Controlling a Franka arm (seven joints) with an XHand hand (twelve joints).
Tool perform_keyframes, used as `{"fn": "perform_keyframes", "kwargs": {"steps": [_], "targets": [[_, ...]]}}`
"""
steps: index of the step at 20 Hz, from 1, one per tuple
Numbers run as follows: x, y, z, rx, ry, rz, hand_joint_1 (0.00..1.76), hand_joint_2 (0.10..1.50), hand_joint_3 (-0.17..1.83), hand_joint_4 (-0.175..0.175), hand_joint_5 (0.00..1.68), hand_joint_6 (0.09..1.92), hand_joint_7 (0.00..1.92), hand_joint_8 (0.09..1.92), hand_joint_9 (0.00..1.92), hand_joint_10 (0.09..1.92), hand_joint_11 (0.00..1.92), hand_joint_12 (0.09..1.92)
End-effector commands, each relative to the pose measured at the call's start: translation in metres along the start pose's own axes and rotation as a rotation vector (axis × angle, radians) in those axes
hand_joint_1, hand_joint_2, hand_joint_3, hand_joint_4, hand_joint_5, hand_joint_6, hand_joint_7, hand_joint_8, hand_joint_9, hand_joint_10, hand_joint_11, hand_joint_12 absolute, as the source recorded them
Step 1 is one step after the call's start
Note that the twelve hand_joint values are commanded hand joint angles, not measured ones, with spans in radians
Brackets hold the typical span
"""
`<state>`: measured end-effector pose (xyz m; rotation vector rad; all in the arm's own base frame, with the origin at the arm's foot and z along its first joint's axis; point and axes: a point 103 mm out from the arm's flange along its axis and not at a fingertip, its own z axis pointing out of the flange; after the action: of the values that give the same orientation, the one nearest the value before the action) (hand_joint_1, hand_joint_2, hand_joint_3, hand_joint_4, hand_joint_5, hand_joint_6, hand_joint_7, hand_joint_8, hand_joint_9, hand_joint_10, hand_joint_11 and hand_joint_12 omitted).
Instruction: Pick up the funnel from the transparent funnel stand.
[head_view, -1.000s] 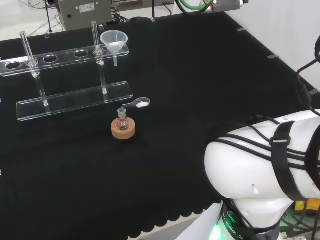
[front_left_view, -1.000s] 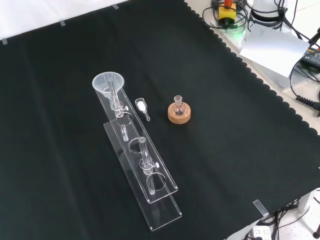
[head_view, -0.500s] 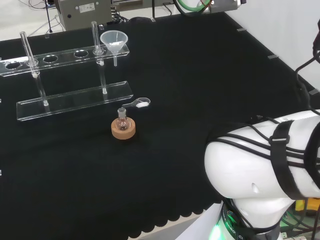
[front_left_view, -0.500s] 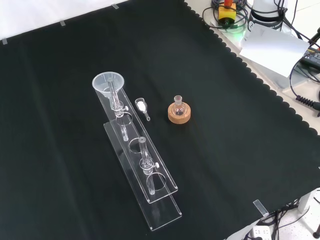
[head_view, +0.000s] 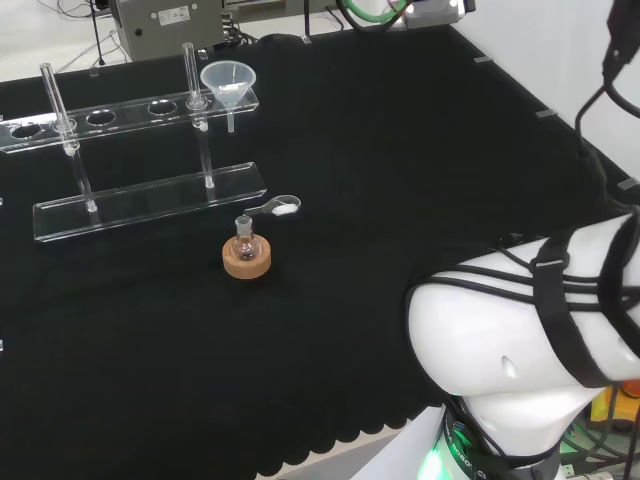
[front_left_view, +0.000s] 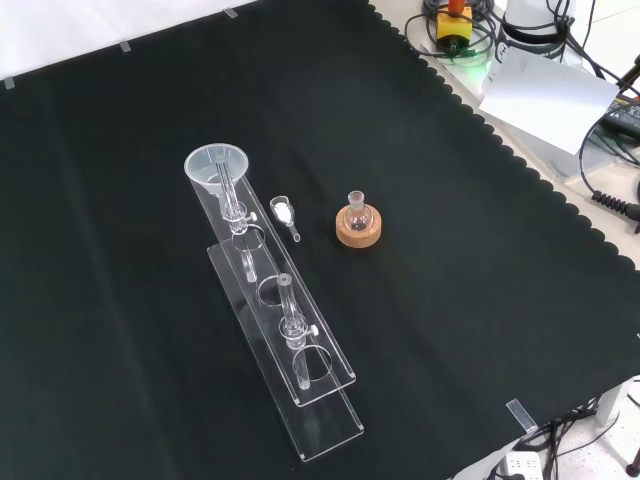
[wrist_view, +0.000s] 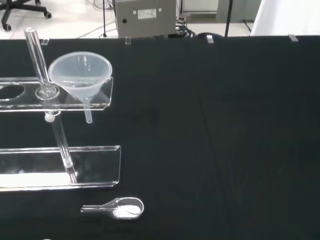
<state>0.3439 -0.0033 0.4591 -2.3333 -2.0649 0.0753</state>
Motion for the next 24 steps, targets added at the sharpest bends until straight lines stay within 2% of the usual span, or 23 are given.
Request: {"fn": "perform_keyframes", "kwargs": {"steps": [1,9,12,14,18,24], "targets": [[0.001,0.055,0.017,0.031,-0.01,-0.003,0.0,1.25,0.38,-0.006,0.25,0.09,0.04,0.51,0.2,0.63,0.06,1.36],[0.007,0.142,0.045,0.054,0.016,-0.057,0.0,1.23,0.35,-0.009,0.25,0.09,0.05,0.51,0.22,0.64,0.04,1.38],[0.007,0.165,0.058,0.084,0.027,-0.052,0.0,1.23,0.35,-0.011,0.25,0.09,0.05,0.52,0.22,0.64,0.04,1.39],[0.011,0.177,0.066,0.079,0.032,-0.067,0.01,1.23,0.34,-0.012,0.25,0.09,0.06,0.52,0.22,0.64,0.04,1.39],[0.022,0.198,0.079,0.112,0.035,-0.09,0.06,1.2,0.33,-0.014,0.26,0.09,0.07,0.53,0.23,0.65,0.04,1.39],[0.043,0.21,0.106,0.136,0.032,-0.122,0.11,1.17,0.31,-0.017,0.25,0.09,0.09,0.54,0.24,0.66,0.05,1.39]]}}
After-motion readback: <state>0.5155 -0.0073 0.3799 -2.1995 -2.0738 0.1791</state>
